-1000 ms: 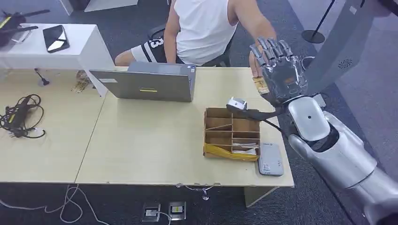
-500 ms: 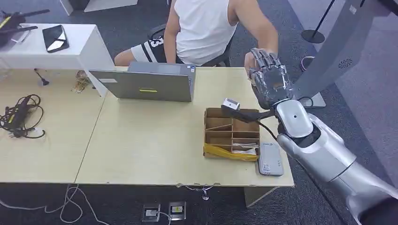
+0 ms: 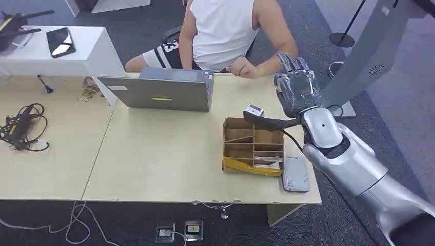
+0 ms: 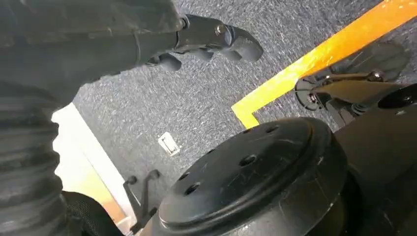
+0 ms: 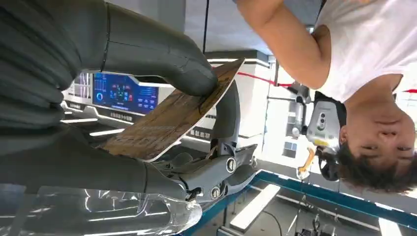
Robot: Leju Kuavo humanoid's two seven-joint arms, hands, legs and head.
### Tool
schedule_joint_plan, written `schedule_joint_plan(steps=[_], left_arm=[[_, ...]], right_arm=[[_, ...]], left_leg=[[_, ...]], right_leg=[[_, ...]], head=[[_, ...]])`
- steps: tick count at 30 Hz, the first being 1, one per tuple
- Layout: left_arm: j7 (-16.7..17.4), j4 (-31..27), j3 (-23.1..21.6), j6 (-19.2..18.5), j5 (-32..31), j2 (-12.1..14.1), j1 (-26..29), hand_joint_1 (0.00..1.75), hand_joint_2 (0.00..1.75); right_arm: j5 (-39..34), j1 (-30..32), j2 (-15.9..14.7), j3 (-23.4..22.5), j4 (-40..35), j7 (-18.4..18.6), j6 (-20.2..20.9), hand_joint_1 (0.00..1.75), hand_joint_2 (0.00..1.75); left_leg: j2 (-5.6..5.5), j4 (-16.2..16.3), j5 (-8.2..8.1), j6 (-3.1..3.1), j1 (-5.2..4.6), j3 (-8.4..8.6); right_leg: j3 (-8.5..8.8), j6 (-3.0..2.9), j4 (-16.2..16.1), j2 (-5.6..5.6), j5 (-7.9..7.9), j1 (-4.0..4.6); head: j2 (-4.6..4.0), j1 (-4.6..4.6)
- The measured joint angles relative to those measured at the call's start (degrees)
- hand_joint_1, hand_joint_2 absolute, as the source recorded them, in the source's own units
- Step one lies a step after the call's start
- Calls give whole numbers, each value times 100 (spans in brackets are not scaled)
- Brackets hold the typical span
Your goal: Pass the card to the sensor for recognition and then transmit it.
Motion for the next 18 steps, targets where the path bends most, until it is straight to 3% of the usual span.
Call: schedule_joint_plan(steps=[9, 18], left_arm=[[-17, 4, 0, 0, 159, 2, 3, 0, 175], [92, 33, 0, 0, 466, 7, 22, 0, 175]], right_arm=[[-406, 85, -17, -48, -13, 90, -116, 175, 175], [-1546, 890, -612, -674, -851, 352, 190, 175, 175]], left_leg=[[8, 2, 0, -1, 0, 9], [19, 2, -3, 1, 0, 12]], right_leg=[[-3, 0, -2, 11, 0, 0], [0, 1, -11, 20, 1, 0]], head=[[0, -2], [0, -4]])
